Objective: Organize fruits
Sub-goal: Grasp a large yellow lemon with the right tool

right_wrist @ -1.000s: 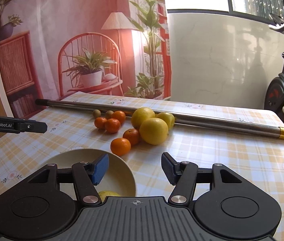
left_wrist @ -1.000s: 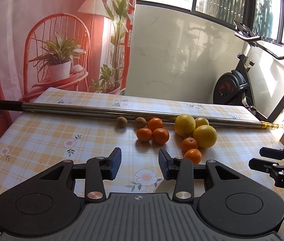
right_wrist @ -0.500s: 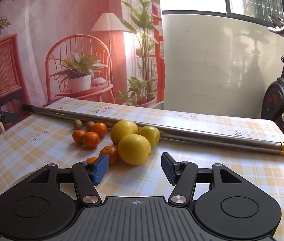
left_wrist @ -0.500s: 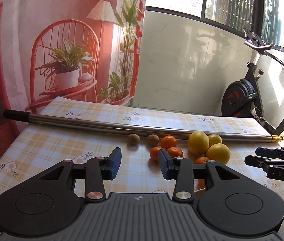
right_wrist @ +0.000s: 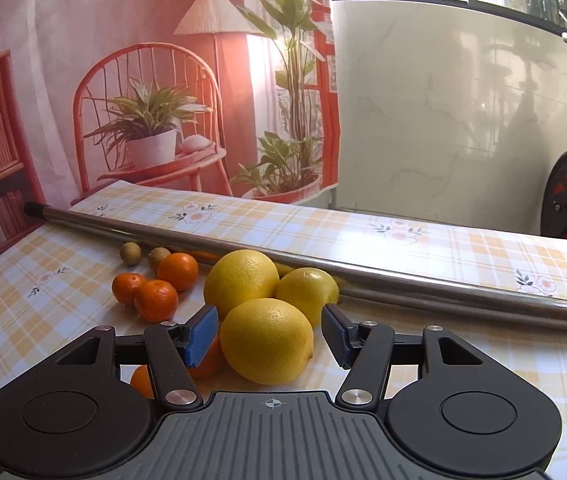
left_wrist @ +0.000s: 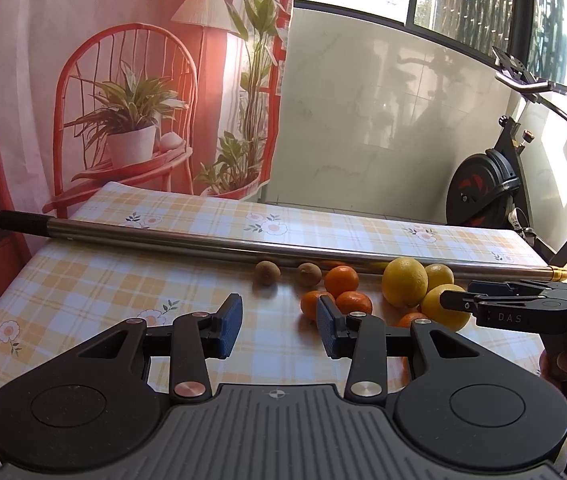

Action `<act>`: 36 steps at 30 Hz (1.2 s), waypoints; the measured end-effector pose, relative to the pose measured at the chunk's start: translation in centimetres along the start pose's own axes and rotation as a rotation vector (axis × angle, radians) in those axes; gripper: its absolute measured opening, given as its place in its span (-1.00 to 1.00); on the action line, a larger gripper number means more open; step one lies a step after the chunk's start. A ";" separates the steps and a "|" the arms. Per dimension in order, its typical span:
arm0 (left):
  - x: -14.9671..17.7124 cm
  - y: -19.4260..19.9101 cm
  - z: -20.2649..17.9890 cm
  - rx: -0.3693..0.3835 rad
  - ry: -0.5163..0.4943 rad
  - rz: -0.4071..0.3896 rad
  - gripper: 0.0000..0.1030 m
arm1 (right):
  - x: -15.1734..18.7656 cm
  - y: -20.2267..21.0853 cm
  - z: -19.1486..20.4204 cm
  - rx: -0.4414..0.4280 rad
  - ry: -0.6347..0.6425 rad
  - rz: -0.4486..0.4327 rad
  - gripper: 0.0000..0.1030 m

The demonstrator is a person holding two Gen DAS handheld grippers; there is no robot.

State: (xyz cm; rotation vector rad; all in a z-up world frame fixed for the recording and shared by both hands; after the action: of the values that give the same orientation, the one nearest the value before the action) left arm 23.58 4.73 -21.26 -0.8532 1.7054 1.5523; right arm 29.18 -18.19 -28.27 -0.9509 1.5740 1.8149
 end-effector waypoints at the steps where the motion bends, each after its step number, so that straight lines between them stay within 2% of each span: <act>1: 0.0 -0.1 -0.1 0.001 -0.003 0.003 -0.17 | 0.0 -0.4 -0.2 -0.002 -0.014 0.005 0.05; 6: 0.2 -0.6 -0.5 0.007 -0.012 0.020 -0.17 | 0.7 -2.2 -0.8 -0.039 -0.089 0.038 0.09; 10: 0.4 -1.1 -0.8 0.014 -0.013 0.033 -0.17 | 1.5 -3.2 -0.6 -0.061 -0.095 0.079 0.10; 16: 0.8 -1.6 -1.0 0.022 -0.017 0.057 -0.17 | 1.7 -2.7 -0.9 -0.080 -0.118 0.050 0.07; 22: 1.5 -2.5 -2.0 0.058 -0.020 0.089 -0.17 | 2.9 -0.5 -0.9 -0.075 -0.074 0.013 0.07; 27: 1.8 -3.5 -3.1 0.075 -0.024 0.111 -0.17 | 3.7 1.2 -1.8 -0.067 -0.091 -0.020 0.06; 36: 2.0 -5.9 -4.9 0.121 -0.030 0.171 -0.17 | 4.0 1.7 -1.9 -0.058 -0.083 -0.041 0.07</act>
State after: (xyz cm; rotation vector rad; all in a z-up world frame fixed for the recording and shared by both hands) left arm 27.05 -0.67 -25.88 -0.6337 1.8706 1.5450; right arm 25.75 -20.47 -30.55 -0.9149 1.4484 1.8567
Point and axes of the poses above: each gripper's, at about its wrist camera, not at the fingertips, and y roughly against the way its jaws point, z to its left, x to its underside, the point moved 10 cm from there along -y, roughly the way its jaws point, and after that the axes turned 1 degree about -y, right-handed, at the moved point
